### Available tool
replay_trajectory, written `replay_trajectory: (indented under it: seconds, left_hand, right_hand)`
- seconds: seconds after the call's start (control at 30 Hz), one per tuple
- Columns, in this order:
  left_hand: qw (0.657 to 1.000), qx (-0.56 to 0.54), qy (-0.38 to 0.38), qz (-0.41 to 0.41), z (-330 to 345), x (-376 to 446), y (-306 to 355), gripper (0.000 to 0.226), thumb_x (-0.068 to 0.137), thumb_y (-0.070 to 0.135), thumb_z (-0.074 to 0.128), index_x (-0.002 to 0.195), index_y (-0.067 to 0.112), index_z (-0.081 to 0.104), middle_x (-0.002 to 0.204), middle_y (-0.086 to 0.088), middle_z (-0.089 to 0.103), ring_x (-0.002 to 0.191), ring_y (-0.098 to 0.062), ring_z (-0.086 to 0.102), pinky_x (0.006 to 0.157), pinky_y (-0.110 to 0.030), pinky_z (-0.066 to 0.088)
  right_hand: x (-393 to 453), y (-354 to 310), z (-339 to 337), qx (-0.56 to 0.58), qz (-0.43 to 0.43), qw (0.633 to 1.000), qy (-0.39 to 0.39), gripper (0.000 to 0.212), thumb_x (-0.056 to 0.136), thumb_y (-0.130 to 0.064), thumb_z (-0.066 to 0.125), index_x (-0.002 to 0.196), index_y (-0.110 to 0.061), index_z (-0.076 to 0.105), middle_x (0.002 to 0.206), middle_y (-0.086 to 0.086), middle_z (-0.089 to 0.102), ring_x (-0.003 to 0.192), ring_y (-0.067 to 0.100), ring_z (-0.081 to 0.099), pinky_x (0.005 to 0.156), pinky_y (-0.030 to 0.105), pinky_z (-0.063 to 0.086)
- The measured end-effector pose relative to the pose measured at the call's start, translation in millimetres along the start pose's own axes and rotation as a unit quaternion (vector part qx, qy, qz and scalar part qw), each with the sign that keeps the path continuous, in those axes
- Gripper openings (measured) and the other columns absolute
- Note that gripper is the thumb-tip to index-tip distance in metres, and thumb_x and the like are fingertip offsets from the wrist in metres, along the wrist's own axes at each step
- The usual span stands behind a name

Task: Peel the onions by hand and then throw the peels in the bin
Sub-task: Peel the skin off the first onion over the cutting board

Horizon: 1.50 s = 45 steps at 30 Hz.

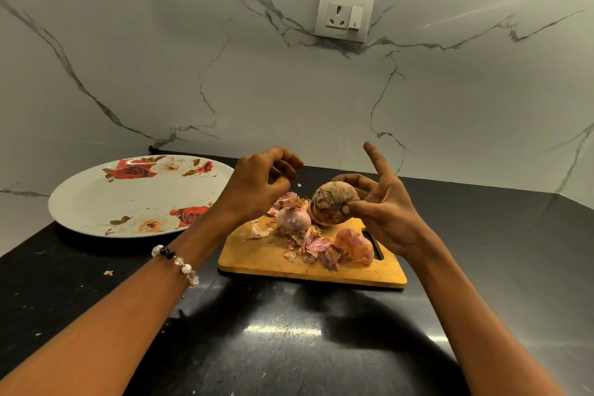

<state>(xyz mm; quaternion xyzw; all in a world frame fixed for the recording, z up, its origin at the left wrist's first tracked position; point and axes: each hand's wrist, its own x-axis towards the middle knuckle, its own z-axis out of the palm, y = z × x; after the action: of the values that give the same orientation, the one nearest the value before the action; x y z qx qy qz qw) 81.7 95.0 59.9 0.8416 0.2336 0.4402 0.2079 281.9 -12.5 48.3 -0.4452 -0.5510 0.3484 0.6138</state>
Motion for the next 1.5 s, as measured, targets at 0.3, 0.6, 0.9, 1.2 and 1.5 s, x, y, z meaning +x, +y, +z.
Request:
replay_trajectory:
  seconds: [0.3, 0.6, 0.9, 1.2, 1.5]
  left_hand:
    - [0.994, -0.045, -0.102, 0.015, 12.6, -7.0, 17.2, 0.067, 0.076, 0.03, 0.075, 0.136, 0.022, 0.048, 0.102, 0.005, 0.064, 0.09, -0.004, 0.062, 0.077, -0.007, 0.049]
    - [0.984, -0.161, -0.019, -0.071, 16.7, -7.9, 18.0, 0.087, 0.063, 0.047, 0.072, 0.14, 0.024, 0.041, 0.098, 0.005, 0.065, 0.09, -0.002, 0.062, 0.069, -0.003, 0.047]
    - [0.992, -0.107, -0.063, -0.017, 10.0, -4.6, 13.6, 0.071, 0.069, 0.045, 0.068, 0.134, 0.024, 0.05, 0.102, 0.007, 0.066, 0.097, -0.005, 0.061, 0.068, 0.003, 0.04]
    - [0.964, 0.183, -0.062, 0.182, 10.2, -4.5, -2.9, 0.047, 0.077, 0.047, 0.06, 0.113, 0.019, 0.07, 0.097, 0.0, 0.073, 0.1, -0.021, 0.064, 0.089, -0.048, 0.034]
    - [0.934, 0.249, -0.045, 0.251, 13.9, -6.6, -0.7, 0.038, 0.07, 0.04, 0.066, 0.095, 0.012, 0.076, 0.079, -0.001, 0.074, 0.081, -0.023, 0.068, 0.08, -0.052, 0.039]
  right_hand:
    - [1.9, -3.4, 6.0, 0.084, 0.035, 0.994, 0.063, 0.114, 0.062, 0.009, 0.069, 0.155, -0.026, 0.015, 0.128, 0.034, 0.048, 0.098, 0.034, 0.067, 0.077, 0.043, 0.06]
    - [3.9, 2.2, 10.8, 0.082, 0.016, 0.996, 0.029, 0.145, 0.037, -0.018, 0.099, 0.155, -0.029, 0.016, 0.126, 0.031, 0.053, 0.104, 0.035, 0.067, 0.086, 0.043, 0.057]
    - [-0.8, 0.6, 10.2, -0.046, -0.008, 0.999, 0.022, 0.119, 0.065, 0.006, 0.078, 0.155, -0.031, 0.009, 0.119, 0.029, 0.055, 0.1, 0.034, 0.068, 0.088, 0.046, 0.057]
    - [-6.4, -0.9, 13.7, -0.176, -0.015, 0.984, -0.032, 0.121, 0.074, 0.012, 0.075, 0.155, -0.033, -0.003, 0.112, 0.019, 0.063, 0.103, 0.03, 0.068, 0.095, 0.046, 0.053]
    - [-7.4, -0.4, 15.2, -0.219, -0.019, 0.974, -0.058, 0.122, 0.075, 0.012, 0.074, 0.154, -0.033, -0.007, 0.11, 0.014, 0.063, 0.104, 0.027, 0.066, 0.091, 0.034, 0.056]
